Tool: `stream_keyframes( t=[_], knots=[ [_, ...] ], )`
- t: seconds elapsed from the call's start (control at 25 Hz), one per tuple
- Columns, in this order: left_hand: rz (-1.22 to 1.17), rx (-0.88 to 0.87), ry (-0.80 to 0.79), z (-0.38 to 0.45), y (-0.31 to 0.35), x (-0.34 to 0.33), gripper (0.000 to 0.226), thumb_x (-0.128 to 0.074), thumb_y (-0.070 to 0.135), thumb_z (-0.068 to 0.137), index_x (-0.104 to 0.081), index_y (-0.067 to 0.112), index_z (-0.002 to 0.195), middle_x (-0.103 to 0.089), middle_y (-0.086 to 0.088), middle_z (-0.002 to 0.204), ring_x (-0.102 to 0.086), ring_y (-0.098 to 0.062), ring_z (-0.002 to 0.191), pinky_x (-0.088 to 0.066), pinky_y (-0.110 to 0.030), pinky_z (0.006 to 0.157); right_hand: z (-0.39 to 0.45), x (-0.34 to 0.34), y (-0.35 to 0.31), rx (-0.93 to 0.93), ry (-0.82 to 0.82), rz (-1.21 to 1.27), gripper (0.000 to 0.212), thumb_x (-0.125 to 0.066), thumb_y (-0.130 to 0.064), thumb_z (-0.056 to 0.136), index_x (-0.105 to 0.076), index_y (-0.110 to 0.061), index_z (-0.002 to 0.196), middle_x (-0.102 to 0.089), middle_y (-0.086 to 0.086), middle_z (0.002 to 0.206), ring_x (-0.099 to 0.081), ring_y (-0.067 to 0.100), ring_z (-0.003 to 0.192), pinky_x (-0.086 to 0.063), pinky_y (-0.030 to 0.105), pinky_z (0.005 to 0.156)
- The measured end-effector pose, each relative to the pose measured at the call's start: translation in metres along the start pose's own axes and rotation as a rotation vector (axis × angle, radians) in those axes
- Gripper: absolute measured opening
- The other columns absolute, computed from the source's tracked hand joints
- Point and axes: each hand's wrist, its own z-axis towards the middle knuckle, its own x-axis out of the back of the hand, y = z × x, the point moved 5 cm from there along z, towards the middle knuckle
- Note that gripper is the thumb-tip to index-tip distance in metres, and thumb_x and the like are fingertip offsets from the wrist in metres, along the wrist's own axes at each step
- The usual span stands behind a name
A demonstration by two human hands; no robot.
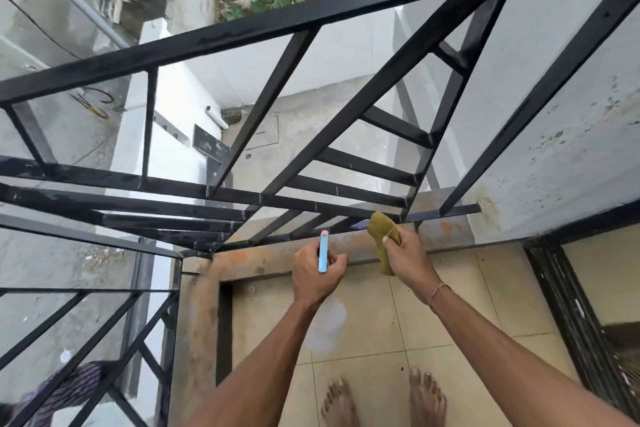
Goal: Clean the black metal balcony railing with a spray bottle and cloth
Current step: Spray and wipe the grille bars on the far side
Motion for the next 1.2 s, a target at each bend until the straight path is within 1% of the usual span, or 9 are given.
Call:
stream_keyframes(
  t=[0.08,0.2,0.28,0.36,0.44,0.56,0.72,1.0,1.2],
  knots=[
    [0.009,0.013,0.033,0.000,0.001,-0.005,0.024,-0.077,0.028,0.079,-0.058,0.018,0.070,-0.055,0.005,0.059,-0.051,-0.008,0.051,-0.041,-0.017,0.051,0.004,0.005,-0.002,0.015,-0.009,-0.042,0.018,-0.046,-0.014,0.103,-0.062,-0.017,0.109,-0.064,0.006,0.093,-0.059,0.015,0.077,-0.054,0.035,0.068],
    [0.008,-0.011,0.004,0.001,0.002,-0.014,0.023,-0.078,0.027,0.079,-0.061,0.017,0.070,-0.054,0.008,0.057,-0.051,-0.007,0.051,-0.042,-0.014,0.050,0.012,0.010,0.000,0.008,-0.006,-0.077,0.018,-0.046,-0.014,0.102,-0.064,-0.015,0.106,-0.065,0.007,0.092,-0.064,0.022,0.084,-0.056,0.040,0.074],
    [0.012,-0.042,-0.079,0.004,-0.002,-0.025,0.020,-0.080,0.027,0.080,-0.065,0.019,0.071,-0.058,0.010,0.058,-0.056,-0.008,0.052,-0.048,-0.013,0.054,0.015,0.014,0.004,-0.004,0.011,-0.109,0.016,-0.047,-0.013,0.102,-0.063,-0.013,0.104,-0.063,0.005,0.089,-0.064,0.024,0.086,-0.054,0.039,0.076],
    [0.017,-0.041,-0.144,0.006,-0.006,-0.035,0.020,-0.079,0.034,0.080,-0.067,0.020,0.074,-0.062,0.007,0.061,-0.063,-0.013,0.055,-0.058,-0.022,0.058,0.017,0.020,0.010,-0.022,0.021,-0.116,0.015,-0.047,-0.013,0.102,-0.061,-0.012,0.102,-0.060,0.004,0.089,-0.062,0.023,0.086,-0.053,0.037,0.073],
    [0.028,-0.012,-0.160,0.008,-0.009,-0.045,0.024,-0.076,0.041,0.080,-0.067,0.020,0.075,-0.064,0.004,0.063,-0.066,-0.016,0.056,-0.060,-0.027,0.058,0.017,0.026,0.016,-0.035,0.008,-0.082,0.016,-0.046,-0.012,0.103,-0.062,-0.011,0.107,-0.060,0.007,0.094,-0.060,0.019,0.083,-0.051,0.030,0.066],
    [0.100,0.027,-0.160,0.010,-0.004,-0.059,0.023,-0.078,0.036,0.083,-0.070,0.016,0.076,-0.062,0.006,0.061,-0.060,-0.009,0.053,-0.048,-0.012,0.052,0.017,0.035,0.022,-0.017,-0.015,-0.026,0.021,-0.046,-0.012,0.104,-0.063,-0.016,0.116,-0.063,0.007,0.098,-0.059,0.017,0.083,-0.046,0.022,0.058],
    [0.110,0.006,-0.174,0.012,0.000,-0.074,0.023,-0.080,0.038,0.083,-0.072,0.016,0.078,-0.064,0.005,0.064,-0.062,-0.011,0.056,-0.049,-0.013,0.054,0.016,0.046,0.030,-0.031,-0.019,-0.001,0.029,-0.047,-0.014,0.104,-0.062,-0.014,0.129,-0.061,0.003,0.103,-0.056,0.012,0.083,-0.042,0.012,0.052],
    [0.156,-0.009,-0.167,0.015,0.017,-0.100,0.021,-0.079,0.038,0.082,-0.068,0.022,0.073,-0.057,0.012,0.058,-0.056,-0.006,0.052,-0.042,-0.013,0.052,0.017,0.062,0.041,-0.048,-0.020,0.005,0.027,-0.045,-0.013,0.104,-0.064,-0.016,0.124,-0.059,-0.005,0.087,-0.054,0.008,0.078,-0.041,0.020,0.060],
    [0.130,-0.062,-0.200,0.012,0.030,-0.116,0.023,-0.079,0.040,0.082,-0.066,0.025,0.070,-0.055,0.015,0.055,-0.054,-0.003,0.047,-0.043,-0.013,0.050,0.020,0.071,0.046,-0.064,-0.019,-0.035,0.025,-0.044,-0.011,0.104,-0.065,-0.017,0.116,-0.060,0.003,0.085,-0.052,0.012,0.073,-0.044,0.026,0.062]
  ],
)
